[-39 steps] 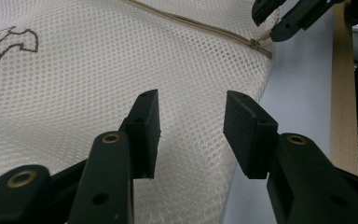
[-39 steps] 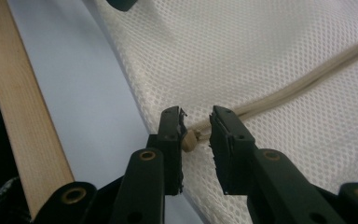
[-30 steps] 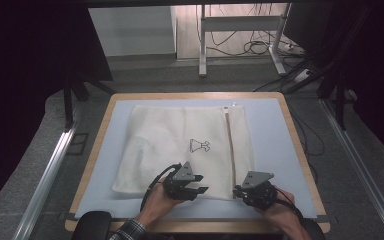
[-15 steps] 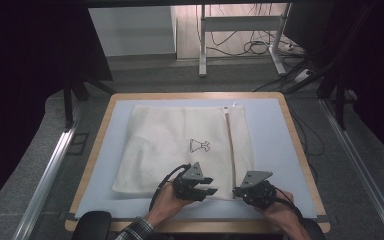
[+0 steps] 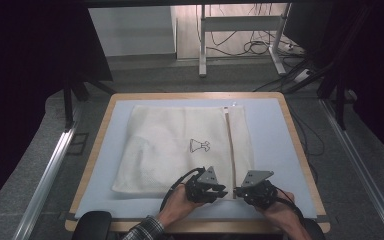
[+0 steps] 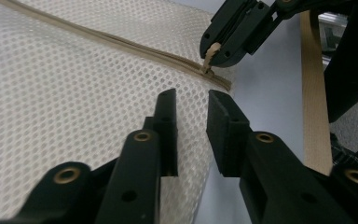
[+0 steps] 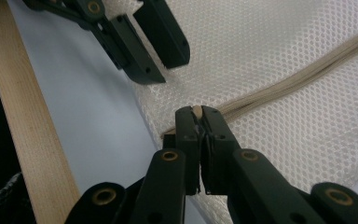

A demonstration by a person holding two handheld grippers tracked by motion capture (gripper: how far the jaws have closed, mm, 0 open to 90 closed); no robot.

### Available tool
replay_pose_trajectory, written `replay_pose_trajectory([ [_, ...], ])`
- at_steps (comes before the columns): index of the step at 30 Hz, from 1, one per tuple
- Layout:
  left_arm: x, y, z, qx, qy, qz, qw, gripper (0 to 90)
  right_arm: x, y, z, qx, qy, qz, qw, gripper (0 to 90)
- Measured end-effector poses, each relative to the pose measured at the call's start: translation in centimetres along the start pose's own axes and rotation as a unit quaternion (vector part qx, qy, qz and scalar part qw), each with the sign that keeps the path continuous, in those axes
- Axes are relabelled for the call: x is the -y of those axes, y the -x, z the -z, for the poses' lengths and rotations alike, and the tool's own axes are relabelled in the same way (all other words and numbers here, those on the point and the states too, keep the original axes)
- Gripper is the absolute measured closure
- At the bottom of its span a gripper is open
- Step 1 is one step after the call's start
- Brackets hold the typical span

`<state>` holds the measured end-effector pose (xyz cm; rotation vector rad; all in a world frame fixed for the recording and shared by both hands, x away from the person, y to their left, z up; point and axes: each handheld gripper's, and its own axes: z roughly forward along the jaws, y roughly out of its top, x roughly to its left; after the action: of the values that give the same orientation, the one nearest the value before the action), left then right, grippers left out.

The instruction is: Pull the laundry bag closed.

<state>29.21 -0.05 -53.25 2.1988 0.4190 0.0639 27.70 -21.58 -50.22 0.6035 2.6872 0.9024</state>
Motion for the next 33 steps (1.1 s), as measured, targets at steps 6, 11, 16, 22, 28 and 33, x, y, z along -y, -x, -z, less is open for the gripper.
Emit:
replay_pose_trajectory([
  [6, -0.4, 0.4, -0.8, 0.011, -0.006, -0.001, 0.9999, 82.1, 0.0, 0.1, 0.0, -0.003, 0.0, -0.005, 1.0, 86.2],
  [11, -0.4, 0.4, -1.5, 0.006, -0.018, -0.013, 0.9997, 87.0, 0.0, 0.1, -0.1, -0.003, -0.002, -0.004, 1.0, 86.2],
  [16, -0.4, 0.6, -1.6, 0.0, -0.022, -0.02, 0.9996, 89.9, 0.0, 0.2, -0.2, -0.006, -0.005, -0.005, 1.0, 86.3],
  [22, -0.4, 0.8, -1.6, -0.004, -0.021, -0.027, 0.9994, 90.0, -0.1, 0.1, -0.4, 0.003, -0.012, 0.0, 0.9999, 86.6],
  [28, -0.4, 0.8, -1.6, -0.01, -0.025, -0.037, 0.999, 90.0, -0.5, 0.3, -0.7, 0.009, -0.017, 0.012, 0.9997, 86.8],
  [33, -0.3, 0.8, -1.6, -0.008, -0.023, -0.033, 0.9992, 90.0, -0.7, 0.6, -0.7, 0.015, -0.021, 0.014, 0.9996, 86.9],
])
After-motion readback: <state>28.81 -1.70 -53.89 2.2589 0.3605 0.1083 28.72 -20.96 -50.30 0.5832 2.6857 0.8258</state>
